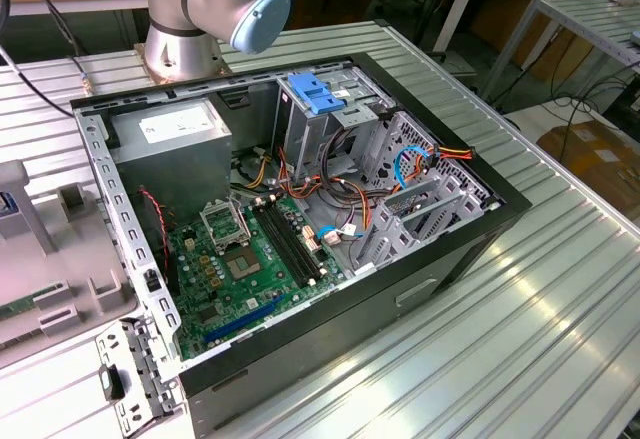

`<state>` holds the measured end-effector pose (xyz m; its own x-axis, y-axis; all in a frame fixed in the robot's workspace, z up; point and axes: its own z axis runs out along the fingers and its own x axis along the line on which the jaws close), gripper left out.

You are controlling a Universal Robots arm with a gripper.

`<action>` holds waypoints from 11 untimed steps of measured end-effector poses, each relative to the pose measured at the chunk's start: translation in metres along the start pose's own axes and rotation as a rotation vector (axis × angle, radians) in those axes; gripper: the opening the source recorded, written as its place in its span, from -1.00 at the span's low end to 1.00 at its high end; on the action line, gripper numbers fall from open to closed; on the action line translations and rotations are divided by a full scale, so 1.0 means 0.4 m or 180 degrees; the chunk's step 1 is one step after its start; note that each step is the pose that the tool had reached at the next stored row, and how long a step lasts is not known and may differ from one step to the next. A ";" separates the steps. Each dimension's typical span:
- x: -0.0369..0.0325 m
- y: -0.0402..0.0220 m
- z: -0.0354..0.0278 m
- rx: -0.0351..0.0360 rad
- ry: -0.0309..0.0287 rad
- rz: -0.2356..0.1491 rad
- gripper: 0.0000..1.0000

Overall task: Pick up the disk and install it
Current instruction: 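Pick up the disk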

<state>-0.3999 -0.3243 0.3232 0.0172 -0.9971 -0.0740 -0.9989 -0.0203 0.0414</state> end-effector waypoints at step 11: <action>-0.005 0.001 -0.017 0.0000 0.0000 0.0000 -0.27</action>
<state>-0.3999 -0.3229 0.3300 0.0172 -0.9971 -0.0740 -0.9989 -0.0203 0.0415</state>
